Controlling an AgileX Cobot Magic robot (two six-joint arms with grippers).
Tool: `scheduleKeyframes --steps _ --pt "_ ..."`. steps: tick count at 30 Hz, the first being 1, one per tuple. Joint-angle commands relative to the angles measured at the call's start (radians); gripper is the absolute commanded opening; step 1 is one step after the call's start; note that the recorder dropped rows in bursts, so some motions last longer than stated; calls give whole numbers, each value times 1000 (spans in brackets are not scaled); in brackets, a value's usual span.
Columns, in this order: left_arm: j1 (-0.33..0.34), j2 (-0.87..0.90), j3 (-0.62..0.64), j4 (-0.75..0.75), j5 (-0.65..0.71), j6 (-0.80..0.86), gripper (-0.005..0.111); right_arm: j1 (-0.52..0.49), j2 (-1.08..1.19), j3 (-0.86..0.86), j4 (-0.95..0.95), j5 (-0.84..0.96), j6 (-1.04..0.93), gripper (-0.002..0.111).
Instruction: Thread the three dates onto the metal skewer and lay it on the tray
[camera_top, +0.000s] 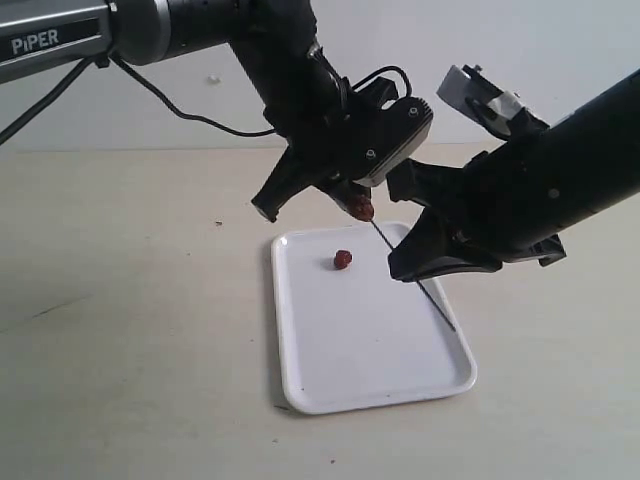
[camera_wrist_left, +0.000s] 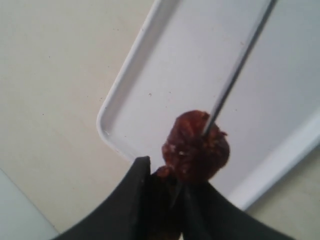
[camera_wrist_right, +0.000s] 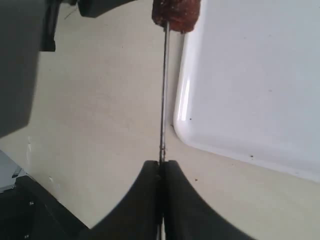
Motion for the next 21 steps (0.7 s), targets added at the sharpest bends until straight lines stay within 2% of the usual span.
scheduleKeyframes --steps 1,2,15,21 --pt "-8 -38 -1 -75 6 -27 28 2 -3 -9 25 -20 -24 0" --pt "-8 -46 -1 -82 6 -52 31 2 -3 -9 23 -22 -24 0" --pt "-8 -65 -1 -100 69 -52 32 2 -44 -9 -3 -80 -20 0" --pt "0 -65 -1 -116 61 -76 49 2 -44 -9 -4 -102 -13 0"
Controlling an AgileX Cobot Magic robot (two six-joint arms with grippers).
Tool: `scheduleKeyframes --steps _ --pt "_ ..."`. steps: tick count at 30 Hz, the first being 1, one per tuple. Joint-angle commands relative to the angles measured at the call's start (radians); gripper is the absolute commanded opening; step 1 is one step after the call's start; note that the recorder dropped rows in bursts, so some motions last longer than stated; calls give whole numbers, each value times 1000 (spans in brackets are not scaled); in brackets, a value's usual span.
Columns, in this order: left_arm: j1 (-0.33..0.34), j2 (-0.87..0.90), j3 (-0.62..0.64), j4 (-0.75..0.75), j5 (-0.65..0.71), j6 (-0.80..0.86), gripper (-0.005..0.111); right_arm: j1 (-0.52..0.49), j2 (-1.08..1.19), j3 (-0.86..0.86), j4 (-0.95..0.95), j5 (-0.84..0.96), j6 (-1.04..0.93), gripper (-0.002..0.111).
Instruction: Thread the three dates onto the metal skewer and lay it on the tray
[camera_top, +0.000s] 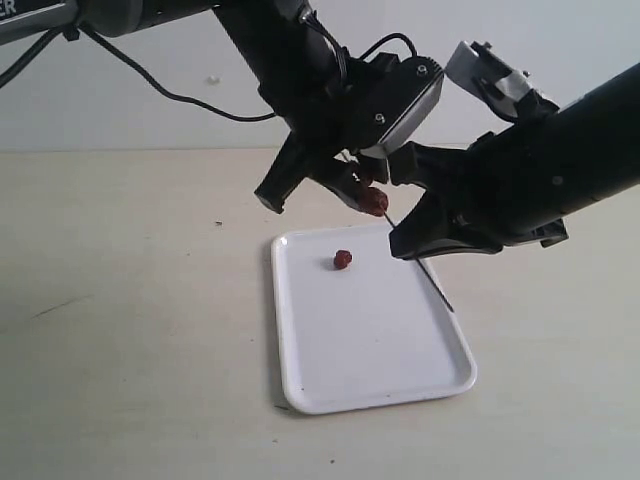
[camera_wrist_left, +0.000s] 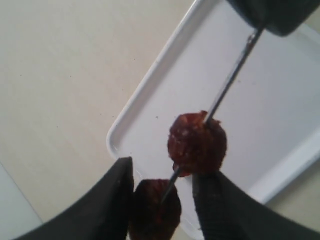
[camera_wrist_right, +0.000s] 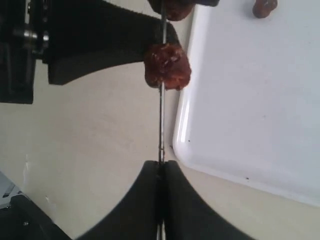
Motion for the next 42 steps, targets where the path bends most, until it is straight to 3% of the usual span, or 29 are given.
scheduleKeyframes --steps 1,26,34,42 --pt "0 -15 -1 -38 11 -23 49 2 -11 -7 -2 -43 -3 0" --pt "37 -106 -1 -91 -19 -170 48 2 -11 -7 -100 -63 41 0" --pt "39 -173 -1 42 -29 -511 48 2 -14 5 -138 -53 42 0" --pt "42 -254 -1 384 -87 -1175 43 2 -115 80 -356 -90 185 0"
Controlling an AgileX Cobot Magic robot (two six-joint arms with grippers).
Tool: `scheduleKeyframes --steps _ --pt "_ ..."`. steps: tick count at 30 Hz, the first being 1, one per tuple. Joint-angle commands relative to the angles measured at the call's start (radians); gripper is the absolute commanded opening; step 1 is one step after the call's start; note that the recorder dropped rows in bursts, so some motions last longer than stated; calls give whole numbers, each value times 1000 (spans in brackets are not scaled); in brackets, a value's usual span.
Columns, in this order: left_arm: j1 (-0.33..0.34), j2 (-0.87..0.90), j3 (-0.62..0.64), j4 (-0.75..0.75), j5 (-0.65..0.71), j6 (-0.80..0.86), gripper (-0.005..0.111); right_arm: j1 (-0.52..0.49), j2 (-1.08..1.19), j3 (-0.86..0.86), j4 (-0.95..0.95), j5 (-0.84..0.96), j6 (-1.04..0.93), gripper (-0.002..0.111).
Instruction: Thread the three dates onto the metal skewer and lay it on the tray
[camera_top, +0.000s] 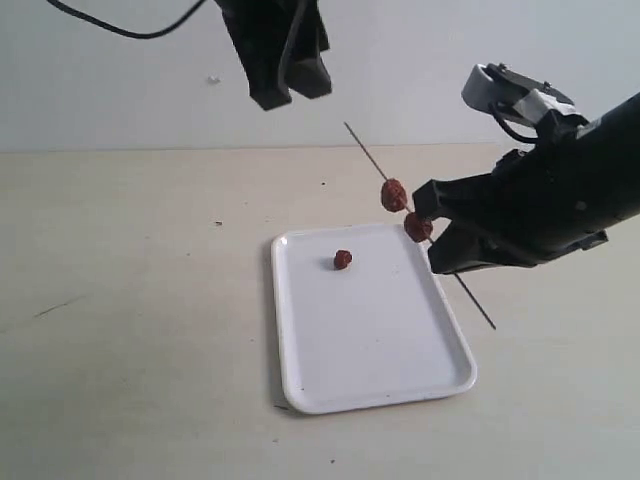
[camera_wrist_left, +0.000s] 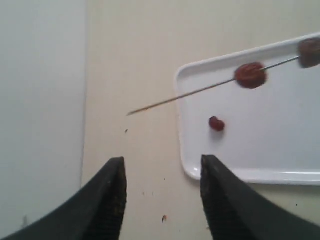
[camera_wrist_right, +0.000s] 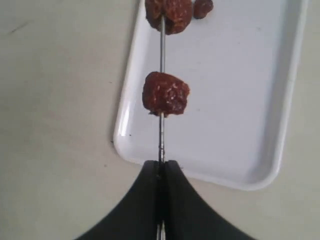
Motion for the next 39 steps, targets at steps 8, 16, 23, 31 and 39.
scheduleKeyframes --steps 8,16,23,31,39 --pt "46 13 -1 287 -7 -752 44 2 -212 24 -448 88 300 0" --pt "48 144 -1 323 -80 -510 49 2 -265 24 -458 185 283 0" --pt "22 262 -1 168 -136 -760 49 2 -263 24 -458 213 254 0" --pt "15 376 -1 96 -56 -1020 49 2 -263 24 -456 207 222 0" --pt "-11 407 -1 23 -114 -150 49 2 -263 24 -454 170 178 0"
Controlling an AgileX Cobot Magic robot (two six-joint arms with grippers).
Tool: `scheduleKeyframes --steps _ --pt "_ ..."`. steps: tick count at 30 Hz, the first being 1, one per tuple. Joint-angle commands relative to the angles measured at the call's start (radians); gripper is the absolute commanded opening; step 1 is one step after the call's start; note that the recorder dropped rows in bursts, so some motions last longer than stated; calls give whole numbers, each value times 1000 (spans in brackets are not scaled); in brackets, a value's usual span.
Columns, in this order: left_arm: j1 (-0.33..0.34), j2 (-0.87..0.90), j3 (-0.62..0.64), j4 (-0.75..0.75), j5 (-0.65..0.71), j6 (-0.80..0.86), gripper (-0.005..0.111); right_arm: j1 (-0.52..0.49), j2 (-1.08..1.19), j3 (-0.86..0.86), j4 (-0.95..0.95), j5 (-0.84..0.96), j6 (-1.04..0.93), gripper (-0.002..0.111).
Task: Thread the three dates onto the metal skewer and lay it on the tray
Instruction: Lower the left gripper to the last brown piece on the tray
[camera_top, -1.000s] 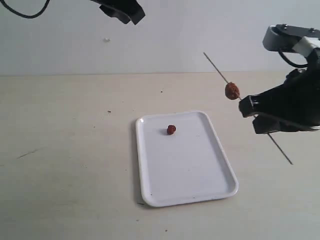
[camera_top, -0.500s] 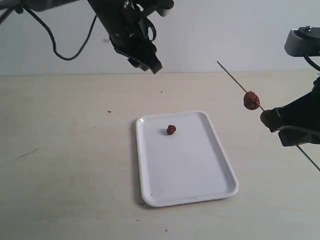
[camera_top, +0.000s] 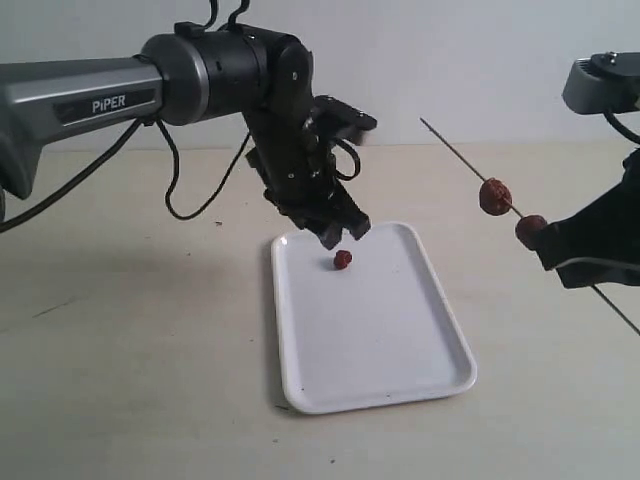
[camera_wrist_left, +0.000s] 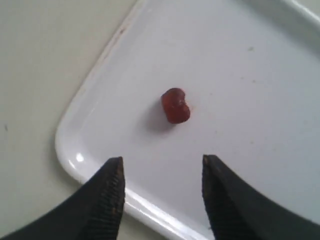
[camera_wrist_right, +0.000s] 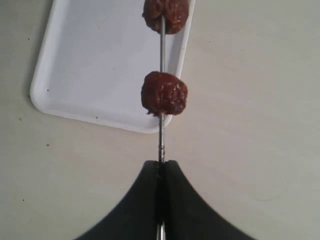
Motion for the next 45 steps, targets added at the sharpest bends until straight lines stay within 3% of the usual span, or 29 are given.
scheduleKeyframes --steps 1,2,7,11,17,22,27,45 --pt "-14 -12 -1 -16 -54 591 49 2 -7 2 -7 -26 -31 0" --pt "-14 -10 -1 -16 -90 688 49 2 -7 2 -7 -26 -42 0" --pt "-14 -10 -1 -16 -150 683 49 2 -7 2 -7 -15 -53 0" --pt "-8 -8 -1 -19 -155 1079 49 2 -7 2 -7 -9 -62 0" --pt "26 -8 -1 -94 -135 1330 49 2 -7 2 -7 6 -86 0" --pt "57 -8 -1 -196 -66 1422 49 2 -7 2 -9 16 -91 0" --pt "57 18 -1 -198 -43 1461 49 2 -7 2 -9 28 -107 0" --pt "62 112 -1 -288 -208 1467 49 2 -7 2 -11 48 -111 0"
